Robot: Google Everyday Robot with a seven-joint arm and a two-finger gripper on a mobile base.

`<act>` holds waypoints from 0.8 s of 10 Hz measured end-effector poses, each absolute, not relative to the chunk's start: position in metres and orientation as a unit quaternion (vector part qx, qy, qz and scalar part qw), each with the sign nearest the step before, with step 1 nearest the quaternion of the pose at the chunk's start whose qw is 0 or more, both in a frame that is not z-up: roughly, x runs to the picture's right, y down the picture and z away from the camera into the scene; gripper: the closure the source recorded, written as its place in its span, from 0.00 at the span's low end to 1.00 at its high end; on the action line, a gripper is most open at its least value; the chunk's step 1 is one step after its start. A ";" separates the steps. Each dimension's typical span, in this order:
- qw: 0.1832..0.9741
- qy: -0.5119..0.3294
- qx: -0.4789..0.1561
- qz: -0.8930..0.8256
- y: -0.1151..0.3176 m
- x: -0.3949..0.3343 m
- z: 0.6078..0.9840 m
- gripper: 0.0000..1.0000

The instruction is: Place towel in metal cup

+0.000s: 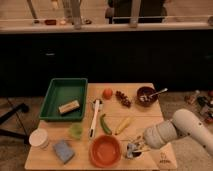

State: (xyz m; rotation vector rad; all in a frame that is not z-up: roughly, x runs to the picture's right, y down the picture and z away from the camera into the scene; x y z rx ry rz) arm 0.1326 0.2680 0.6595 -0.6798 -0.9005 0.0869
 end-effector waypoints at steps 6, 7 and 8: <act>0.839 -0.433 -0.328 0.034 0.269 0.128 0.659 0.20; 0.838 -0.435 -0.327 0.031 0.269 0.127 0.658 0.20; 0.838 -0.437 -0.327 0.025 0.268 0.126 0.658 0.20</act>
